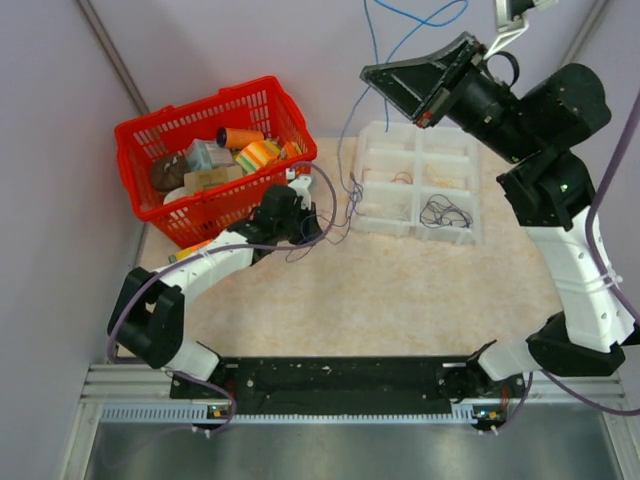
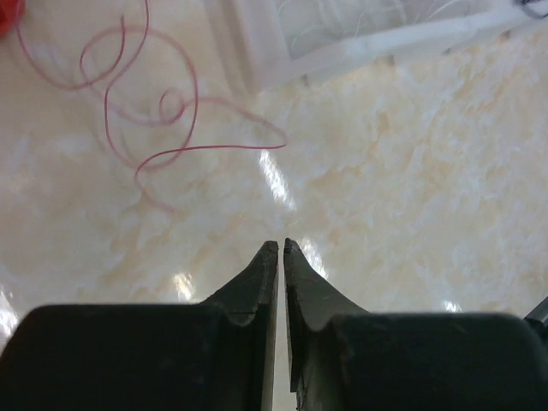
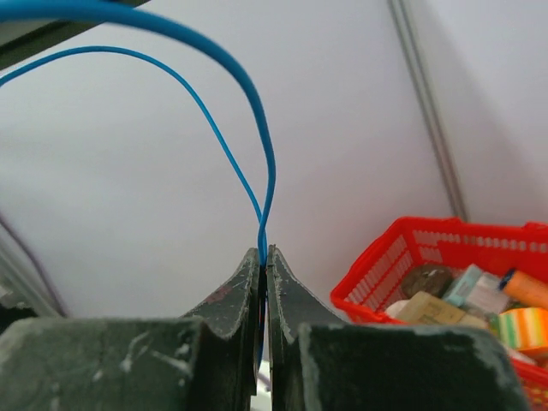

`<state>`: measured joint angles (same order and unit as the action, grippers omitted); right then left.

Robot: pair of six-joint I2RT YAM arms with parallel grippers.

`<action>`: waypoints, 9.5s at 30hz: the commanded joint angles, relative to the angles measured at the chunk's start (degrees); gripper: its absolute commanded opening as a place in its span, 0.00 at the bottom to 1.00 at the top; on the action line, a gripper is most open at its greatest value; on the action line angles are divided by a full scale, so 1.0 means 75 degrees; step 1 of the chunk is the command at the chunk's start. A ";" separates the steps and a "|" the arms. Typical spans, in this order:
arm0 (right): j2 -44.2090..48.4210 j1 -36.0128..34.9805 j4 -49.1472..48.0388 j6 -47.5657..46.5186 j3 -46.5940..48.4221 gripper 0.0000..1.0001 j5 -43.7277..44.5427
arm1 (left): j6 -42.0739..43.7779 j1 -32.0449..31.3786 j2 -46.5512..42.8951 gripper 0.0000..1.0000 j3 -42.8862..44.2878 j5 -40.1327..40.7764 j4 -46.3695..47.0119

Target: Untangle the cables

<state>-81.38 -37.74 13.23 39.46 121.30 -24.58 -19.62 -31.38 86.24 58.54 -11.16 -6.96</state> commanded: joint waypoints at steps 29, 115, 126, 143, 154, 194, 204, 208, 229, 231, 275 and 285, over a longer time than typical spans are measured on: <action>-0.0164 0.1211 0.1271 -0.3270 0.0420 0.00 0.4731 | 0.0142 0.0293 -0.2814 0.00 -0.0505 -0.0398 -0.2248; 0.0140 0.1164 0.0122 0.0106 0.0843 0.00 0.0992 | -0.0337 -0.1067 -0.0589 0.91 0.2377 -0.3515 0.2416; 0.0117 0.1164 -0.0018 0.0328 0.0832 0.00 0.1050 | 0.0352 -0.1453 -0.0143 0.99 0.2320 -0.2744 0.2684; 0.0199 0.1129 0.0414 -0.0255 0.0737 0.00 0.1985 | 0.0857 -0.1559 0.0762 0.00 0.2509 -0.2427 0.1680; -0.0409 0.2265 0.0662 -0.2389 0.2083 0.00 0.3956 | 0.1186 -0.1289 -0.1805 0.00 -0.0797 -0.0506 -0.0709; -0.3445 0.4656 -0.1694 -0.2977 -0.1993 0.00 0.4016 | 0.2252 -0.1032 -0.1924 0.00 0.4111 0.0421 -0.3302; -0.3774 0.4809 -0.1660 -0.2790 -0.1468 0.00 0.3828 | 0.2428 -0.1031 -0.1596 0.00 0.4662 0.0328 -0.3513; -0.3785 0.4820 -0.1694 -0.2707 -0.0951 0.00 0.3663 | 0.2463 -0.1031 -0.1514 0.00 0.4815 0.0386 -0.3607; -0.4745 0.4996 -0.1694 -0.1560 -0.1700 0.00 0.3512 | 0.2440 -0.1020 -0.1361 0.00 0.5272 0.0281 -0.3794; -0.5003 0.5217 -0.1566 -0.1162 -0.1700 0.00 0.3337 | 0.2451 -0.1020 -0.1327 0.00 0.5331 0.0269 -0.3806; -0.5016 0.5711 -0.0588 0.0866 -0.1135 0.00 0.1520 | 0.2405 -0.1020 -0.1408 0.00 0.4956 -0.0363 -0.3548; -0.5870 0.5688 -0.3884 0.1559 -0.1419 0.00 0.1788 | 0.2346 -0.1008 -0.1654 0.00 0.4710 -0.0106 -0.3619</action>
<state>-122.15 4.78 -1.37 48.82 111.70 -12.12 -1.54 -39.13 76.03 94.30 -12.58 -36.47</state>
